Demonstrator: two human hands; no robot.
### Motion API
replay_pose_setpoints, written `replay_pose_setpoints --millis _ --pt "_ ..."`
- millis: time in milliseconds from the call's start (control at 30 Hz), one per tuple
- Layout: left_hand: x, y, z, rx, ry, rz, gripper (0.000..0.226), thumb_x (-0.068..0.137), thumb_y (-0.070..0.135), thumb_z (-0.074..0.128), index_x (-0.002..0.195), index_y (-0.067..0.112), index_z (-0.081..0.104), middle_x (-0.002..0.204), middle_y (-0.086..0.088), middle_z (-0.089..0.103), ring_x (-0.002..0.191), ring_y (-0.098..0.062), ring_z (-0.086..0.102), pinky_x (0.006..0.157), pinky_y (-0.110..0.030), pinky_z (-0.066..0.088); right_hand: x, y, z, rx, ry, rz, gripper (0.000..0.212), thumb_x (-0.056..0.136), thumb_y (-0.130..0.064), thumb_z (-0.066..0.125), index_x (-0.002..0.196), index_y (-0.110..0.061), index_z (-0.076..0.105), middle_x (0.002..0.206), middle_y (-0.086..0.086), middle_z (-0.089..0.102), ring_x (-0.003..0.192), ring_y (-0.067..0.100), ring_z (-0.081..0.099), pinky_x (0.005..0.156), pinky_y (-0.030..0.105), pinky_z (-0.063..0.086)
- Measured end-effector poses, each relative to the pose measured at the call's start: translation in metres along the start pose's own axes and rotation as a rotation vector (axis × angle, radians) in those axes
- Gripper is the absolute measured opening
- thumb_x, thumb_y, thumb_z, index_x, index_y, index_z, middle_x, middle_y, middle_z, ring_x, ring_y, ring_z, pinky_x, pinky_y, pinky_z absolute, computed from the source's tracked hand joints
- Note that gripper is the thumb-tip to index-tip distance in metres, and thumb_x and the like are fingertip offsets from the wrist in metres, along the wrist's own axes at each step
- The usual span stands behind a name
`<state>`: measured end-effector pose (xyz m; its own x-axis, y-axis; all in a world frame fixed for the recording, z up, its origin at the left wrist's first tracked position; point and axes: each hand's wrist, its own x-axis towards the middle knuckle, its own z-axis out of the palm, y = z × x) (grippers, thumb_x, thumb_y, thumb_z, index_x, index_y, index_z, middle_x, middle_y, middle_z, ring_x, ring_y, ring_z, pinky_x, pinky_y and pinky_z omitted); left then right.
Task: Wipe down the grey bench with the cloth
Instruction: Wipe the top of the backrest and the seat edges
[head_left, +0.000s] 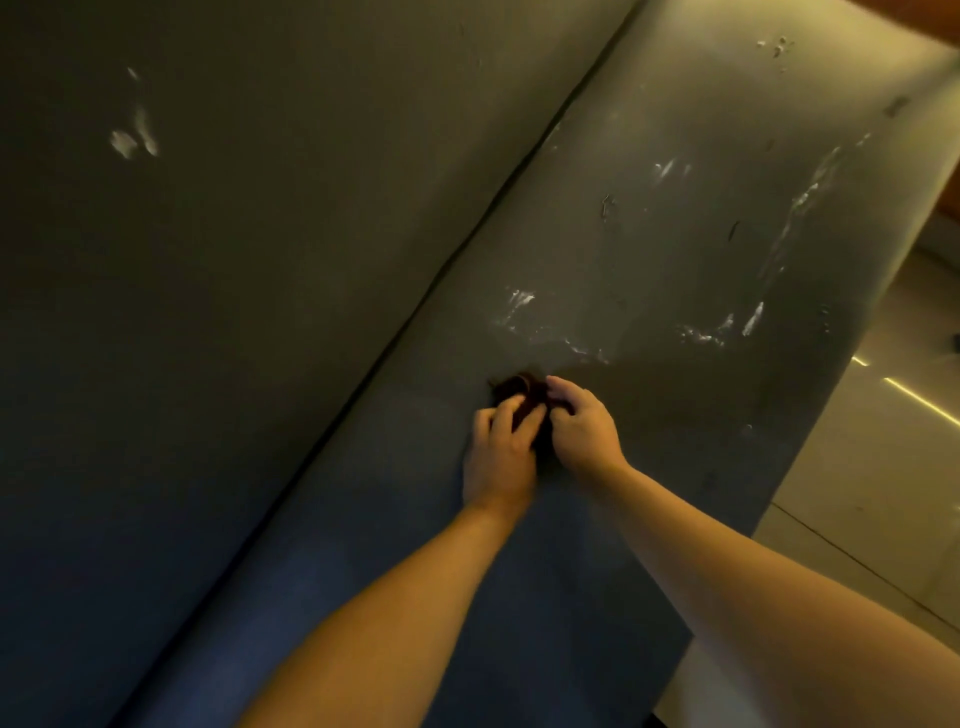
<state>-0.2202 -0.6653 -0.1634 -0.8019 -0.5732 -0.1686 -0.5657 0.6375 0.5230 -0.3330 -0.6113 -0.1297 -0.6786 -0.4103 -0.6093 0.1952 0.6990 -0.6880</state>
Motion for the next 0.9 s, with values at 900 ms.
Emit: replay_pose_setpoints --millis 900 --pt "0.001 0.037 0.010 -0.117 -0.090 0.010 0.038 0.092 0.018 0.055 0.127 0.025 0.068 0.136 0.000 0.056 0.116 -0.019 0.045 0.079 -0.031 0.054 -0.003 0.022 -0.044 -0.192 0.041 -0.052 0.044 0.098 0.000 0.047 0.139 -0.008 0.060 0.129 0.007 0.056 0.116 0.021 0.056 0.091 0.020 0.038"
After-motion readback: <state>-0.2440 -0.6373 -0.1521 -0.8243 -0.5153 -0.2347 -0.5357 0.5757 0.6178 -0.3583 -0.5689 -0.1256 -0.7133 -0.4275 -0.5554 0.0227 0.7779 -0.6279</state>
